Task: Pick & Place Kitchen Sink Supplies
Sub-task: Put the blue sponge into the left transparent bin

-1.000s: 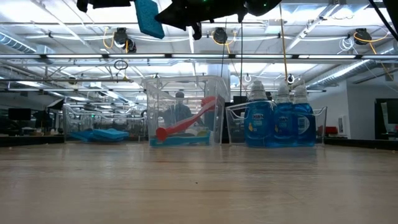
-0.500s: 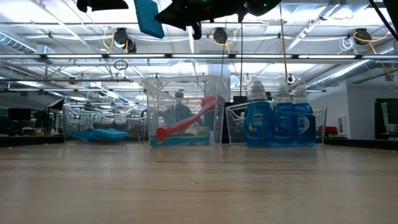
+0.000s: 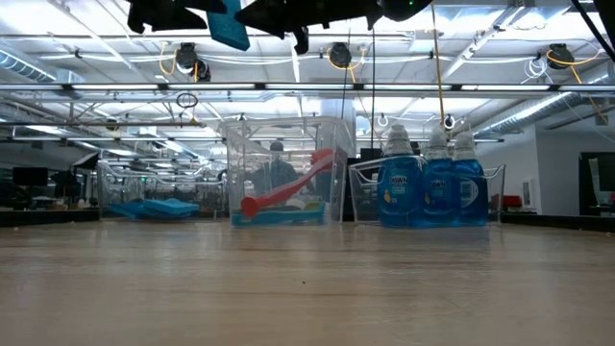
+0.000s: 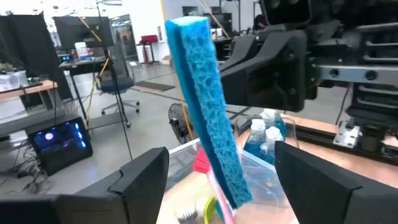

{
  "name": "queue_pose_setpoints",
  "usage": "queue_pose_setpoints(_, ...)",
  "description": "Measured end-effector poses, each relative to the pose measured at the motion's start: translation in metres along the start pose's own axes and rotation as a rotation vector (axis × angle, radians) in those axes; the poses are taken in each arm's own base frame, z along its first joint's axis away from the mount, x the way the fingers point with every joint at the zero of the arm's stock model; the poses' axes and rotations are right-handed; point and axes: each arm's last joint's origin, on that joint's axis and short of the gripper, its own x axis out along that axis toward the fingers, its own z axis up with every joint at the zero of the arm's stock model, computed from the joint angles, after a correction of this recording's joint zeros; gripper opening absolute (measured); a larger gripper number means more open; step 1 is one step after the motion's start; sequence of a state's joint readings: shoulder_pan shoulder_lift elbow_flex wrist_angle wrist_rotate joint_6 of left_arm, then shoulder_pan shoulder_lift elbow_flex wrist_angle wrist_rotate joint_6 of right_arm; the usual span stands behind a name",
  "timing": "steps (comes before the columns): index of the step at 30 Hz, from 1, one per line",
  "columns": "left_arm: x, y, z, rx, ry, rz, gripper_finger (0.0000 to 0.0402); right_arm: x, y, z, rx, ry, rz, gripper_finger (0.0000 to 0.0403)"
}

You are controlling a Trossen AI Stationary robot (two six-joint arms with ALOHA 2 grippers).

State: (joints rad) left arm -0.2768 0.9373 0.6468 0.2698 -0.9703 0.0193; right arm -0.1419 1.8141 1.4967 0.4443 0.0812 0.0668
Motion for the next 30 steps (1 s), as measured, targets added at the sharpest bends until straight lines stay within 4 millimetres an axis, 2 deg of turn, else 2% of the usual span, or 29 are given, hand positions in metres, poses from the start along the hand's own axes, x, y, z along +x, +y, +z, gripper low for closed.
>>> queue_pose_setpoints(8,0.005,0.003,0.005,-0.076,-0.038,0.014,0.0240,0.000,0.002,0.000,0.003,0.000,0.004,0.0000)
queue_pose_setpoints(15,0.011,0.006,0.005,-0.141,-0.040,-0.050,0.0188,0.000,0.003,0.000,0.003,0.000,0.008,0.0000)
queue_pose_setpoints(19,0.013,0.008,0.005,-0.167,-0.040,-0.047,0.0136,0.000,0.004,0.000,0.001,0.001,0.008,0.0000)
queue_pose_setpoints(25,0.013,0.007,0.005,-0.177,-0.035,-0.062,0.0022,0.000,0.004,0.000,0.000,0.001,0.007,0.0000)
queue_pose_setpoints(30,0.013,0.007,0.003,-0.172,-0.024,-0.065,0.0016,0.000,0.004,0.000,-0.001,0.004,0.008,0.0000)
